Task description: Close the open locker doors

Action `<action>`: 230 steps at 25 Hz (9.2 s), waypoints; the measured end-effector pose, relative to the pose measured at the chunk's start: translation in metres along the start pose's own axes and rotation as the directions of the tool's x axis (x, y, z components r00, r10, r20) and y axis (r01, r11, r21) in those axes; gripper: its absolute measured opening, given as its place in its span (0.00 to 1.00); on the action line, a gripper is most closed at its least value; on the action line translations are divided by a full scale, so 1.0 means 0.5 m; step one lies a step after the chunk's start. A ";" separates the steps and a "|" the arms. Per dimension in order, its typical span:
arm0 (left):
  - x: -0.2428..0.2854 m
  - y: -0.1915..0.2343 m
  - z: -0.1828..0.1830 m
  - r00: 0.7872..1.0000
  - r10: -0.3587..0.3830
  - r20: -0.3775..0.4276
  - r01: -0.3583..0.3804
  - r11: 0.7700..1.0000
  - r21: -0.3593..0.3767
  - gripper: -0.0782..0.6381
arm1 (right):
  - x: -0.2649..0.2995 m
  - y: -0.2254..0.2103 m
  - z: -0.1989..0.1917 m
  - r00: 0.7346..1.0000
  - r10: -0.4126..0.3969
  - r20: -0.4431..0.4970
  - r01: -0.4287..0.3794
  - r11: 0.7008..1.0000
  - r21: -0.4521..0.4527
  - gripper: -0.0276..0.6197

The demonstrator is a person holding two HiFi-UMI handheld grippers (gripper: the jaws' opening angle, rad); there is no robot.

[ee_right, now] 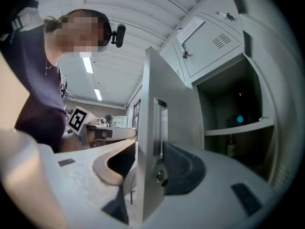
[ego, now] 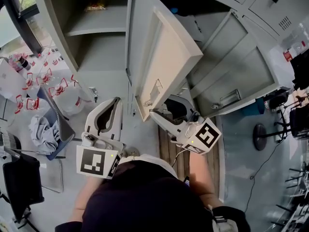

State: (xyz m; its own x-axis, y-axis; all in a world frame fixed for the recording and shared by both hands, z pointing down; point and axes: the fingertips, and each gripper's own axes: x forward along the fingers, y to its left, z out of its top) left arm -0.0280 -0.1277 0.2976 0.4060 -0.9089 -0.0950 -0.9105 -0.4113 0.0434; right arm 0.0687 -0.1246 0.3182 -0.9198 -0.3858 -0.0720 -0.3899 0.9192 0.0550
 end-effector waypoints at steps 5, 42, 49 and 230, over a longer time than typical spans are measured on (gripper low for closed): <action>-0.009 0.003 0.003 0.999 0.033 0.007 -0.034 0.999 0.006 0.11 | 0.011 0.004 0.012 0.998 0.055 0.015 -0.054 0.998 -0.020 0.29; -0.096 0.155 0.003 0.984 0.176 -0.014 -0.175 0.984 0.030 0.11 | 0.186 0.111 0.016 0.987 0.157 0.021 -0.157 0.987 -0.022 0.25; -0.127 0.207 0.012 0.981 0.194 0.013 -0.194 0.980 0.044 0.11 | 0.224 0.127 0.012 0.992 0.123 0.034 -0.122 0.992 -0.017 0.24; -0.126 0.505 -0.023 0.958 0.282 0.044 -0.282 0.959 0.003 0.11 | 0.736 -0.109 -0.060 0.869 -0.491 -0.055 0.489 0.871 -0.041 0.13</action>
State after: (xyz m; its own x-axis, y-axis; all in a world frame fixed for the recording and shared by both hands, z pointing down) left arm -0.2825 -0.1750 0.3261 0.1292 -0.9840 -0.1226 -0.9883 -0.1379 0.0658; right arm -0.2500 -0.3190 0.3184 -0.6107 -0.7911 -0.0347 -0.7916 0.6087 0.0532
